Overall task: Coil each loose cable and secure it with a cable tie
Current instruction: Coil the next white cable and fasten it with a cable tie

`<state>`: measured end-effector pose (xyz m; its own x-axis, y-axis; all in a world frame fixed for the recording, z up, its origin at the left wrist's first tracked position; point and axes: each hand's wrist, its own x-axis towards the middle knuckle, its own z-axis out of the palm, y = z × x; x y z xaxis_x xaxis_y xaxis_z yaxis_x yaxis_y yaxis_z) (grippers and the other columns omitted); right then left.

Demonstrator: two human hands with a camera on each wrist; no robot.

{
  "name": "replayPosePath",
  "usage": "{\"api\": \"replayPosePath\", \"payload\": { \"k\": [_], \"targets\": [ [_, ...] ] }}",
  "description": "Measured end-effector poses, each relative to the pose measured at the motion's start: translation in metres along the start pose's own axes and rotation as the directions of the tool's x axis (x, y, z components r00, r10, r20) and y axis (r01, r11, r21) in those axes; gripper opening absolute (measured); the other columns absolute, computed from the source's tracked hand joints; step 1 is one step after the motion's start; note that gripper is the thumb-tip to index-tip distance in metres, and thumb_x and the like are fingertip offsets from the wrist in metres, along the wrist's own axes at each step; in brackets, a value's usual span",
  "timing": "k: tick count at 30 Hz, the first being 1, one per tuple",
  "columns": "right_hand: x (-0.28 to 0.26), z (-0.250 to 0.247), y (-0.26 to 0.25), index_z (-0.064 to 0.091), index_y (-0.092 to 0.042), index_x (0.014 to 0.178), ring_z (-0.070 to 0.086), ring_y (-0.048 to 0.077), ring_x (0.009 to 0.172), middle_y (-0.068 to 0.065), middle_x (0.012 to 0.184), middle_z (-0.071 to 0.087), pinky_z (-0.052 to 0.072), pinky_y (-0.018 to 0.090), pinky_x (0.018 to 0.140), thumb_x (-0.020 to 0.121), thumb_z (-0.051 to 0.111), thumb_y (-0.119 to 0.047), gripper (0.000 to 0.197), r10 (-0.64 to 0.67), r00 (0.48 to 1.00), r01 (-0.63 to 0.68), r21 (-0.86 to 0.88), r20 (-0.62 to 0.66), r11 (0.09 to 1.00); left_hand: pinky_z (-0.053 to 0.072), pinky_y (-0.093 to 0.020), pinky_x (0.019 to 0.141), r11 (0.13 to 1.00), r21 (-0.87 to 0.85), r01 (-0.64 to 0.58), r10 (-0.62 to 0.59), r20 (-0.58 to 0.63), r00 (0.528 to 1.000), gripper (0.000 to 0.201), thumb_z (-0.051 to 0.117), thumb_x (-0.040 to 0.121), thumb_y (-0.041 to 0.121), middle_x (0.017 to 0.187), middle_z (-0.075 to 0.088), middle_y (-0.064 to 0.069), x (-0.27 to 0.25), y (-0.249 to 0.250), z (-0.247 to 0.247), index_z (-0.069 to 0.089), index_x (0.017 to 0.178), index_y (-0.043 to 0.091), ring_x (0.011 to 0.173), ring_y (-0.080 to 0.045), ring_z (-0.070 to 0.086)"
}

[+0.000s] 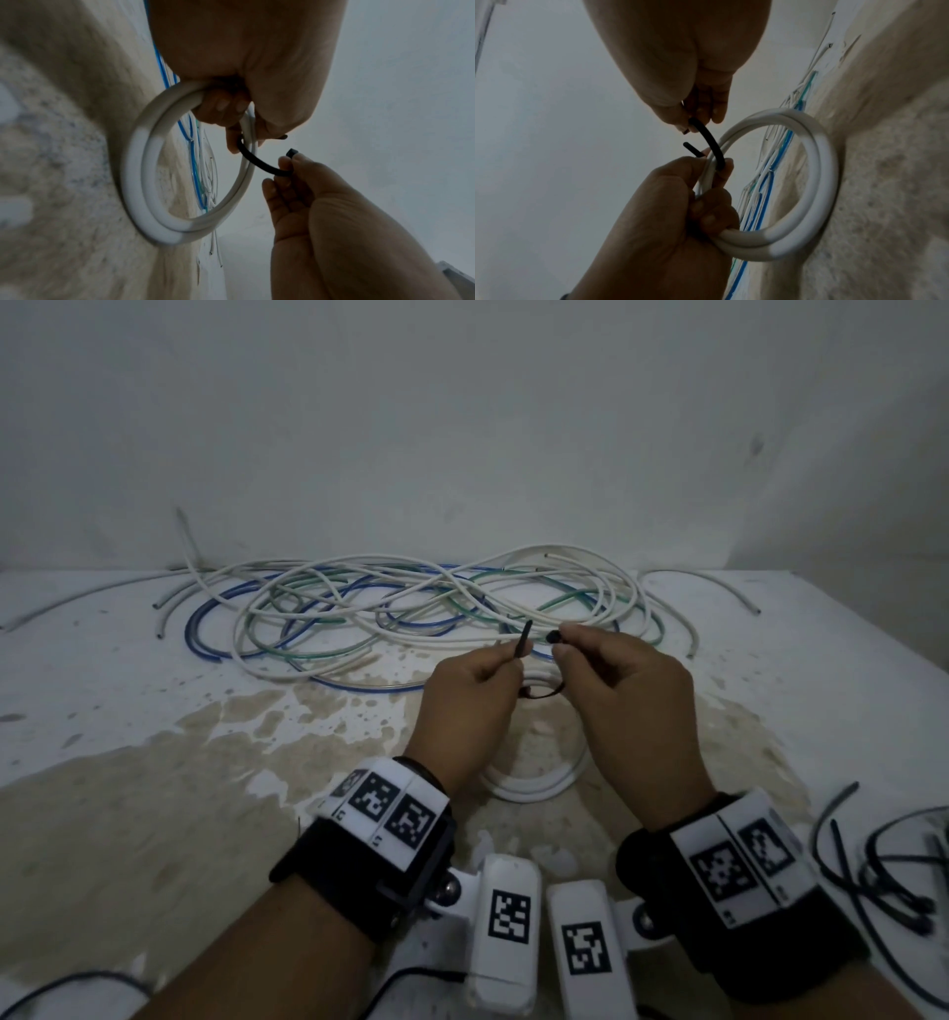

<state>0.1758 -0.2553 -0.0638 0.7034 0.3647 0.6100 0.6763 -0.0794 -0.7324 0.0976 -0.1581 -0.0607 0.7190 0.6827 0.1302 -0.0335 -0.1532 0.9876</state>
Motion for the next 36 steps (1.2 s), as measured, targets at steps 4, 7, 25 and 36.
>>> {"api": "replayPosePath", "payload": {
  "k": [4,7,25,36],
  "targets": [
    [0.0,-0.001,-0.001,0.072,-0.009,0.103,0.056,-0.011,0.086,-0.012,0.091,0.062,0.038,-0.001,0.078,0.088,0.063,-0.009,0.018,-0.04,0.998,0.041,0.014,-0.054,0.999,0.05,-0.014,0.065,0.994,0.065,-0.091,0.092,0.001,0.996,0.027,0.052,0.094,0.01,0.103,0.07,0.001,0.0,-0.005,0.003,0.069,0.115,0.015,0.089,-0.001,0.066],
    [0.001,-0.002,-0.001,0.073,-0.008,0.103,0.054,-0.018,0.086,-0.011,0.091,0.063,0.038,-0.001,0.078,0.088,0.061,-0.009,0.019,-0.06,0.995,0.063,0.032,-0.073,0.998,0.054,-0.028,0.082,0.987,0.105,-0.123,0.124,0.002,0.992,0.026,0.054,0.093,0.012,0.086,0.069,0.012,0.001,-0.009,0.004,0.071,0.111,0.017,0.085,-0.009,0.068],
    [0.0,-0.002,-0.003,0.072,-0.008,0.1,0.057,0.0,0.09,-0.006,0.091,0.064,0.039,0.002,0.081,0.089,0.057,-0.013,0.02,-0.098,0.994,0.099,0.028,-0.045,0.995,0.054,-0.033,0.085,0.974,0.125,-0.191,0.187,0.036,0.982,0.025,0.053,0.094,0.011,0.096,0.073,0.001,0.002,-0.012,0.004,0.072,0.109,0.016,0.087,-0.013,0.068],
    [0.005,-0.009,-0.006,0.065,-0.025,0.101,0.062,0.002,0.076,-0.007,0.084,0.068,0.047,0.012,0.071,0.087,0.063,-0.007,0.022,0.126,0.988,-0.144,0.229,0.092,0.963,0.047,-0.013,0.087,0.95,0.174,-0.258,0.255,0.039,0.966,0.027,0.053,0.094,0.008,0.096,0.067,0.009,0.0,-0.011,0.005,0.07,0.113,0.014,0.095,-0.005,0.064]
  ]
}}
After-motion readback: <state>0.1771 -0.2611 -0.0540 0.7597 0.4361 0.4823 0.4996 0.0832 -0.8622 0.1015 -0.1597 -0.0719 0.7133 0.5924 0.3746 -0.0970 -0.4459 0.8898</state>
